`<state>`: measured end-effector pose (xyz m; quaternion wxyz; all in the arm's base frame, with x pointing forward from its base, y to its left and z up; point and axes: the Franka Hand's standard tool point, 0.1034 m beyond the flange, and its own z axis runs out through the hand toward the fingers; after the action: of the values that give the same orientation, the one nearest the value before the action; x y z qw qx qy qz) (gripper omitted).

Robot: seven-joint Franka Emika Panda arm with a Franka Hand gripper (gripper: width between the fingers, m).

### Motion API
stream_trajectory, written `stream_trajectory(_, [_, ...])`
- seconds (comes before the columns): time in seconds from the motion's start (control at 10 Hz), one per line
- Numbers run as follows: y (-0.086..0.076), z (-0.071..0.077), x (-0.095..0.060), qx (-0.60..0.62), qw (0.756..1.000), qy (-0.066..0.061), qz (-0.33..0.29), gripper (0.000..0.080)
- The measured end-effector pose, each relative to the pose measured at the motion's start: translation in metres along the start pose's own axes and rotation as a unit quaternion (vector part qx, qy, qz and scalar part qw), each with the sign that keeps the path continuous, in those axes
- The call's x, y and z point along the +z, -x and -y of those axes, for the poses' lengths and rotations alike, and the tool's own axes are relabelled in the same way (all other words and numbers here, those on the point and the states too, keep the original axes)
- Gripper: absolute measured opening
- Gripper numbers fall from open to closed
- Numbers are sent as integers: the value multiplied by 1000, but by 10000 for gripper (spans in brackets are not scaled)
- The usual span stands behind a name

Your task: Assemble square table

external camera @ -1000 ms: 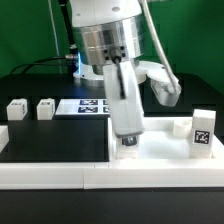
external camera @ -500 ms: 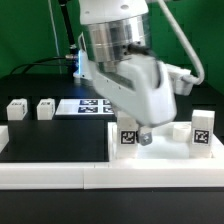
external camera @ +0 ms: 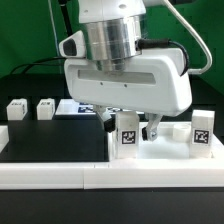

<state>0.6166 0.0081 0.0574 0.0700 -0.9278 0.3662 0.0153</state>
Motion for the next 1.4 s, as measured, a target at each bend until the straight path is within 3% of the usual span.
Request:
stream_trajectory(0.2, [2, 1, 0, -194, 981, 20, -4, 649])
stream_trajectory(0.3, [3, 3, 0, -265, 964, 23, -4, 649])
stream_trajectory(0.5, [-1, 4, -1, -274, 961, 21, -18, 649])
stream_trajectory(0.7, [-1, 3, -1, -273, 962, 21, -17, 392])
stream_trajectory(0.8, [-3, 0, 0, -229, 973, 23, -18, 283])
stream_trajectory(1.1, [-3, -1, 1, -112, 993, 21, -20, 272])
stream_trajectory(1.4, [-3, -1, 2, 59, 998, 14, -20, 272])
